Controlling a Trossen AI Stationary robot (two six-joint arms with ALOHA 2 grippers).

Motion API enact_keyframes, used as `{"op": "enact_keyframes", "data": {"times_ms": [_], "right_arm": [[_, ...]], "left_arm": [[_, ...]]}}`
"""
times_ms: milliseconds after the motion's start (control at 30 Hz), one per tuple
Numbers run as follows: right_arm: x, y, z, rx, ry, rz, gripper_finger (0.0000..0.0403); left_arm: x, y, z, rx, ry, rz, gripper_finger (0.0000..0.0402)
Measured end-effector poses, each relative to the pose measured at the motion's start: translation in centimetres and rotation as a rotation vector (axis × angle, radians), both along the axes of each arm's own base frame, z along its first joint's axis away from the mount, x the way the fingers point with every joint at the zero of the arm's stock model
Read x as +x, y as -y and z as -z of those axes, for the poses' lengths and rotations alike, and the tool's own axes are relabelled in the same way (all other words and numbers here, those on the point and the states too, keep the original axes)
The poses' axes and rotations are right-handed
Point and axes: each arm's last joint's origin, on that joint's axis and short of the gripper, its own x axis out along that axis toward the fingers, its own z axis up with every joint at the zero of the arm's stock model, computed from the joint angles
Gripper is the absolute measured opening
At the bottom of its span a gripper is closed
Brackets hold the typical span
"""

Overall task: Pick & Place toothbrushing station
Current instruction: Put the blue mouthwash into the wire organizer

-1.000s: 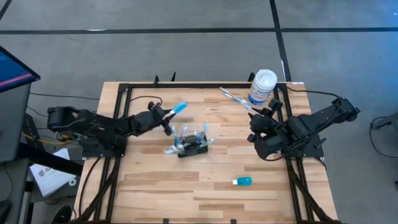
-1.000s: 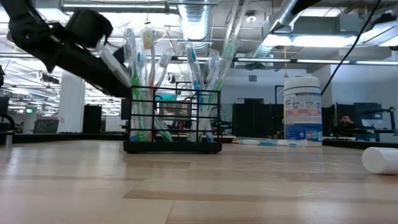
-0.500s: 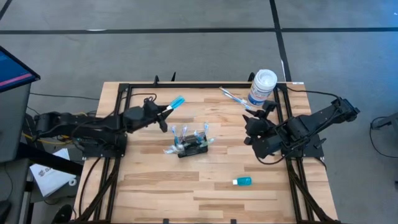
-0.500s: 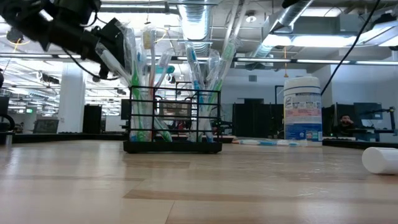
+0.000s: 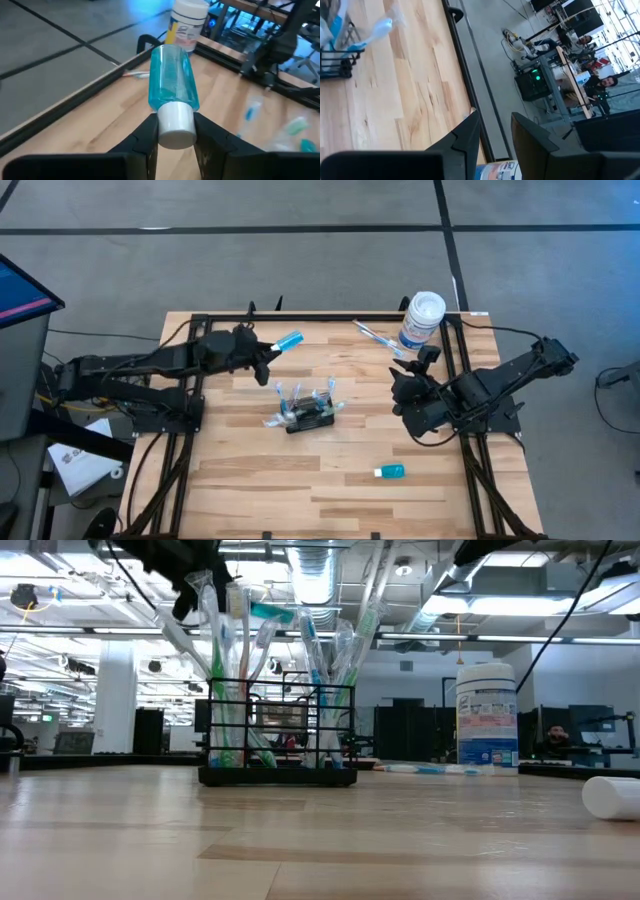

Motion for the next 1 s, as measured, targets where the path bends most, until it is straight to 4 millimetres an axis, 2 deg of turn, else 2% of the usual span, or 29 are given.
{"op": "enact_keyframes", "data": {"times_ms": [300,433,767,1000], "right_arm": [[0.4,0.6,0.3,-0.001,0.008,0.028,0.0102],[0.5,0.6,0.2,-0.001,0.013,0.025,0.0102],[0.7,0.4,0.1,0.001,0.024,0.007,0.0102],[1.4,0.0,-0.2,0.014,0.029,-0.047,0.0102]], "left_arm": [[1.4,1.5,-3.3,-0.137,-0.145,0.017,0.0086],[2.9,2.1,-4.7,-0.160,-0.222,0.034,0.0086],[7.2,2.8,-9.8,-0.229,-0.419,0.062,0.0086],[9.9,3.0,-10.7,-0.361,-0.599,0.067,0.0086]]}}
